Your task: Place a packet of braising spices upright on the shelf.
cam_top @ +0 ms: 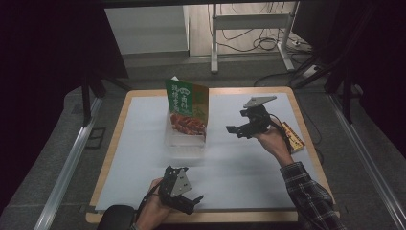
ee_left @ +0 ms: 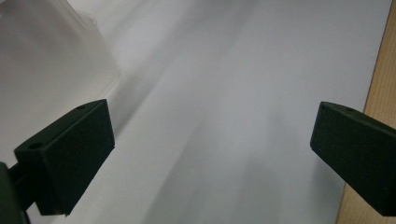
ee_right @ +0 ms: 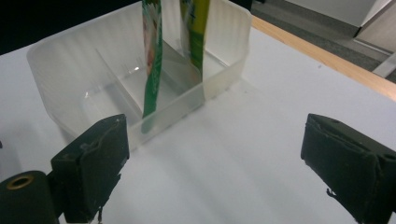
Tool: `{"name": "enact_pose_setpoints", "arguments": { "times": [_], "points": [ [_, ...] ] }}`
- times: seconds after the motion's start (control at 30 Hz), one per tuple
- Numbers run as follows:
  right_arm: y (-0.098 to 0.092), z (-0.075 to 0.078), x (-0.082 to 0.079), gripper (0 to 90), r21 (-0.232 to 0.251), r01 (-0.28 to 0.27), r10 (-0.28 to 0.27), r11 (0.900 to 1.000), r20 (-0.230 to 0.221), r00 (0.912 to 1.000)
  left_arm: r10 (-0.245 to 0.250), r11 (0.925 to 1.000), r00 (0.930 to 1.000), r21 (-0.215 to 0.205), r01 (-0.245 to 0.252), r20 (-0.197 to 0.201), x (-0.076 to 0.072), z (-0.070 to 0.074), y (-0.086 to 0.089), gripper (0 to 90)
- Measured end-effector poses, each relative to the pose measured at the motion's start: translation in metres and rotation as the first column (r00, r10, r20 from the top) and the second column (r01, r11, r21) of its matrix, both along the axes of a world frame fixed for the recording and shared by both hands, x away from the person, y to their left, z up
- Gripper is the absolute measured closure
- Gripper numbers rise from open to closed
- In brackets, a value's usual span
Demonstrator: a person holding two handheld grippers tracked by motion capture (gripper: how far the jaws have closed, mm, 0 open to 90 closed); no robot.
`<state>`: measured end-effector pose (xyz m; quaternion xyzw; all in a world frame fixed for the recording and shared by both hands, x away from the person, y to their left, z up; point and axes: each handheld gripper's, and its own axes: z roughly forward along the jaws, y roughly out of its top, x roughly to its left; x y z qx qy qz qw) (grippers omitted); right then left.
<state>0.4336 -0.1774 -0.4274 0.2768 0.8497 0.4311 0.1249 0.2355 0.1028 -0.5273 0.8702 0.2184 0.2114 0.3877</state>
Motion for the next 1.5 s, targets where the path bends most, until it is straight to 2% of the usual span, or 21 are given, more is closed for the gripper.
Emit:
{"name": "enact_pose_setpoints", "arguments": {
  "times": [0.3,0.47,0.73,1.0,1.3,1.4,1.5],
  "points": [
    [-0.023,-0.013,-0.008,7.5,0.001,0.041,-0.041,0.999,-0.008,0.9991,0.002,1.0,1.0,0.002,-0.002,0.003,0.0,0.0,0.0,0.0],
    [-0.037,-0.022,-0.008,6.8,-0.022,0.082,-0.083,0.996,-0.017,0.9964,0.002,1.0,1.0,0.01,-0.002,-0.001,0.0,-0.001,0.0,0.0],
    [-0.058,-0.032,-0.004,6.1,-0.011,0.155,-0.155,0.988,-0.06,0.9861,-0.001,1.0,1.0,0.001,0.001,0.001,-0.001,0.0,0.0,0.0],
    [-0.084,-0.039,0.005,6.1,-0.035,0.209,-0.211,0.977,-0.06,0.9756,-0.008,0.9999,1.0,0.012,0.008,0.002,-0.001,0.0,-0.001,0.0],
    [-0.114,-0.045,0.013,6.1,-0.096,0.291,-0.296,0.952,-0.046,0.9541,-0.006,0.9997,0.9999,0.023,0.006,0.008,-0.001,-0.001,-0.002,0.0],
    [-0.123,-0.046,0.014,6.5,-0.118,0.314,-0.32,0.942,-0.037,0.9465,-0.005,0.9997,0.9999,0.022,0.005,0.011,-0.001,-0.001,-0.002,0.0],
    [-0.131,-0.048,0.016,7.7,-0.148,0.344,-0.352,0.927,-0.029,0.9355,-0.004,0.9998,0.9999,0.02,0.004,0.011,-0.001,-0.001,-0.002,0.0]
  ]
}}
